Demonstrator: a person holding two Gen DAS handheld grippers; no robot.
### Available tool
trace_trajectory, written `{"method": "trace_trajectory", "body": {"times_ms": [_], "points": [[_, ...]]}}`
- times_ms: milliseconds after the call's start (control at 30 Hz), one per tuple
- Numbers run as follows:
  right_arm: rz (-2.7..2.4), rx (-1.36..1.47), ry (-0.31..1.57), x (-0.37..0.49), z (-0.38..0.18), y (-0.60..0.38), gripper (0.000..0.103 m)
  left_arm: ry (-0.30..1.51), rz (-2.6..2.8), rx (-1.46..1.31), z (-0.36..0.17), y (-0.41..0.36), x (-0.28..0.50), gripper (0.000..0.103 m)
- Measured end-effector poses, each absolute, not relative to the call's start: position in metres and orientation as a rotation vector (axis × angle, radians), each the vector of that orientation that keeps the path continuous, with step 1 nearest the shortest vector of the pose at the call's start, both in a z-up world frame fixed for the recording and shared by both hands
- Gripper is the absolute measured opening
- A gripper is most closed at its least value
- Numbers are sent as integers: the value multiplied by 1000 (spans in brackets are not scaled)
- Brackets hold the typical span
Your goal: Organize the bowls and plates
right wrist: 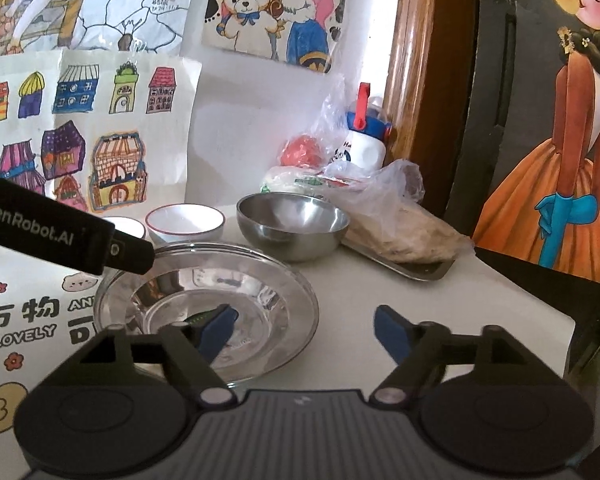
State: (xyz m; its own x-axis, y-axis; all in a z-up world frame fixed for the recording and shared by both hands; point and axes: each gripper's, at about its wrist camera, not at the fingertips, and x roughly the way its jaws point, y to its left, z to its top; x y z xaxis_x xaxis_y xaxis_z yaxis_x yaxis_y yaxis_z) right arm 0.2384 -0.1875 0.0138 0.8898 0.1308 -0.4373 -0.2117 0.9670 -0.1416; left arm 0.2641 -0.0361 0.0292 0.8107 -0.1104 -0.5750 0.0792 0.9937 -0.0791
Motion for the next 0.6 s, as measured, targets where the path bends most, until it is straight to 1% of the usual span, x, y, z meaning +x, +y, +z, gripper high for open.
{"method": "trace_trajectory", "body": {"times_ms": [133, 233, 267, 333, 433, 600], "points": [[160, -185, 424, 234, 15, -191, 90, 602, -101, -38, 31, -33, 260, 84], [156, -157, 388, 235, 25, -201, 101, 577, -101, -39, 36, -27, 261, 95], [157, -148, 378, 238, 30, -205, 102, 564, -101, -40, 39, -25, 263, 98], [157, -129, 375, 250, 41, -214, 103, 541, -117, -48, 46, -20, 271, 101], [167, -76, 396, 275, 56, -227, 103, 539, -137, -75, 57, -14, 295, 102], [155, 20, 547, 332, 60, -236, 103, 552, -137, -76, 64, -14, 353, 102]]}}
